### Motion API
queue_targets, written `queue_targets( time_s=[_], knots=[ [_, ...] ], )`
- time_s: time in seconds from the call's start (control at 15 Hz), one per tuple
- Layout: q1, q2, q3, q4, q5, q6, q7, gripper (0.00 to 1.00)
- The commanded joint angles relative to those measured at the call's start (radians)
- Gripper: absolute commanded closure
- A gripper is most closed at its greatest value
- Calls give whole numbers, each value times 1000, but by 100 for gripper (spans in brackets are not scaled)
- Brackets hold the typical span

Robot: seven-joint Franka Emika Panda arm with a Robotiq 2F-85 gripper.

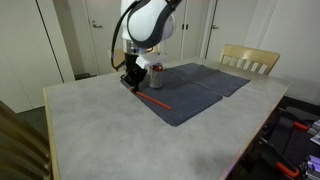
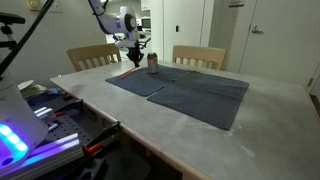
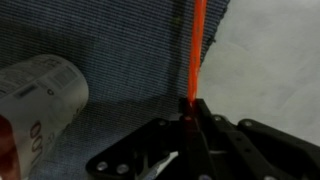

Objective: Put the straw inside the can

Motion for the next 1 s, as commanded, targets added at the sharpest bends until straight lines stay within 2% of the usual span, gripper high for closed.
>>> queue_targets(
  time_s=[0.0,0.53,0.93],
  knots=[
    [7,-18,-5,8,-2,-30,-9,98],
    [5,-29,-21,46,-15,-25,-10,98],
    [0,-37,-58,89,-26,3,3,98]
  ],
)
